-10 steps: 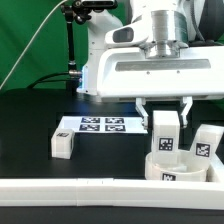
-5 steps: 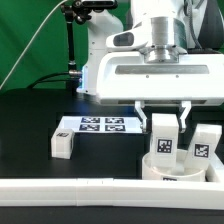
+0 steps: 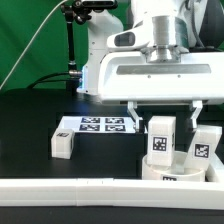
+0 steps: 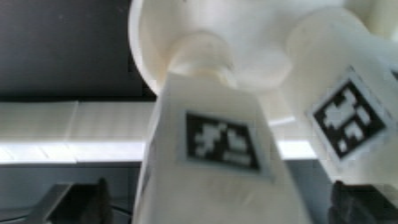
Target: Assemble stool
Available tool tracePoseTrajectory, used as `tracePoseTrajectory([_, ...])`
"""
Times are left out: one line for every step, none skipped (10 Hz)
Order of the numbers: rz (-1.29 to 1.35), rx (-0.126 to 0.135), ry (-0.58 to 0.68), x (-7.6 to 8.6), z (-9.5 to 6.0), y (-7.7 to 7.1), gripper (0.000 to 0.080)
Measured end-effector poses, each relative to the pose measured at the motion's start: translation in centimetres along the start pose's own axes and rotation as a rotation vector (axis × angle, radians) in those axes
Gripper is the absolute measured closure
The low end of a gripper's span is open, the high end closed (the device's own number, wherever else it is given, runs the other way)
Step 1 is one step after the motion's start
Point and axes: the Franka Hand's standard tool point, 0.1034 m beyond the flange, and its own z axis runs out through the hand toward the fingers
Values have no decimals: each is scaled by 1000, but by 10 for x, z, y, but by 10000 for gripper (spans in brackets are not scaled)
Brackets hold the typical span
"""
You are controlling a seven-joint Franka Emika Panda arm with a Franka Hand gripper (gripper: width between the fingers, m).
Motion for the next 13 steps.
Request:
tracePoseTrajectory([2, 4, -2, 4, -4, -1, 159])
tracePoseTrajectory([6, 8, -16, 6, -6, 0, 159])
tracePoseTrajectory([22, 16, -46, 12, -13, 5, 151])
tracePoseTrajectory([46, 25, -84, 20, -20, 13, 151])
tracePoseTrajectory([50, 37, -111, 30, -25, 16, 150])
tracePoseTrajectory([11, 39, -95, 41, -27, 18, 150])
tracePoseTrajectory([16, 38, -95, 39, -25, 18, 150])
tracePoseTrajectory([17, 38, -97, 39, -25, 18, 150])
tracePoseTrajectory([17, 40, -107, 37, -25, 18, 150])
tracePoseTrajectory([18, 45, -132, 36, -24, 18, 150])
tracePoseTrajectory([32, 38, -132, 36, -22, 26, 150])
tracePoseTrajectory([74, 39, -154, 34, -23, 26, 150])
tracePoseTrajectory([148, 57, -275, 26, -24, 18, 150])
